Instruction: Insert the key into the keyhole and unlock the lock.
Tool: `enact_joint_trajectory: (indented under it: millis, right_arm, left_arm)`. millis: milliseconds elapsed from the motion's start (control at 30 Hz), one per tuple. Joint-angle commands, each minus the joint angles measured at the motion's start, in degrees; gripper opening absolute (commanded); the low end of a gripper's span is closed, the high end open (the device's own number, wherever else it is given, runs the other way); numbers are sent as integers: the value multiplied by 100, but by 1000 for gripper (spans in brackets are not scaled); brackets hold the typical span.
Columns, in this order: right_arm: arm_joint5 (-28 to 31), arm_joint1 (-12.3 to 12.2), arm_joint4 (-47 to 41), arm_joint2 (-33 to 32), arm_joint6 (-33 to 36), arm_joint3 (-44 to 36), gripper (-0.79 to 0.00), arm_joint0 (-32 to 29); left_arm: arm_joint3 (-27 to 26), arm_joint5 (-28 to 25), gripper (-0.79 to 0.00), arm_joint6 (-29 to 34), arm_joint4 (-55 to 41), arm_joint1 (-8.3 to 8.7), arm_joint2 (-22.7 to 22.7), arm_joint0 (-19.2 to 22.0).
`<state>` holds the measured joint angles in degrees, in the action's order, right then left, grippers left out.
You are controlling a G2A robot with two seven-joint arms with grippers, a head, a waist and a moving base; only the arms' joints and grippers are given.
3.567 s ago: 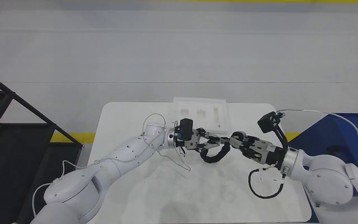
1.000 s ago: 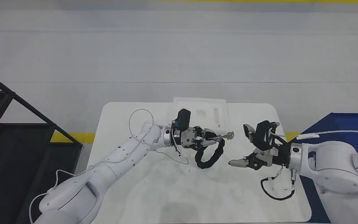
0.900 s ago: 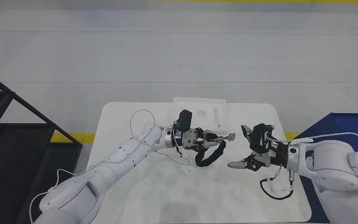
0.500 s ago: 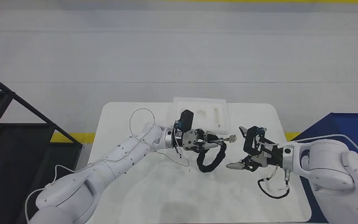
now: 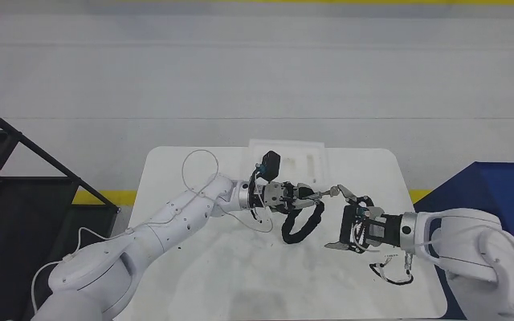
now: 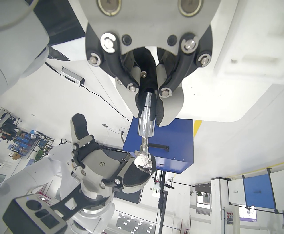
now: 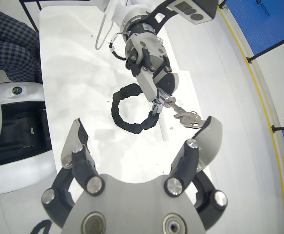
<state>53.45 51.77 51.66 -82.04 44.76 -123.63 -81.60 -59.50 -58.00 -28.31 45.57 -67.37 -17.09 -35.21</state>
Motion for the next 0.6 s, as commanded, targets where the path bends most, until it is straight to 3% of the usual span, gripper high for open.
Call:
enact_joint_trajectory:
  millis: [0,300,567]
  right_arm:
    - [-30,1,199,19,-172,-20,0,-5]
    - [-143,-4,959,55,-815,-104,0,-124]
    - [-46,-24,1187,271,-845,-101,0,-105]
  left_arm:
    - [17,0,-785,92,-121,-13,45,36]
    - [101,0,-785,224,-313,-56,149,96]
    - [122,0,-785,134,-185,-58,168,125]
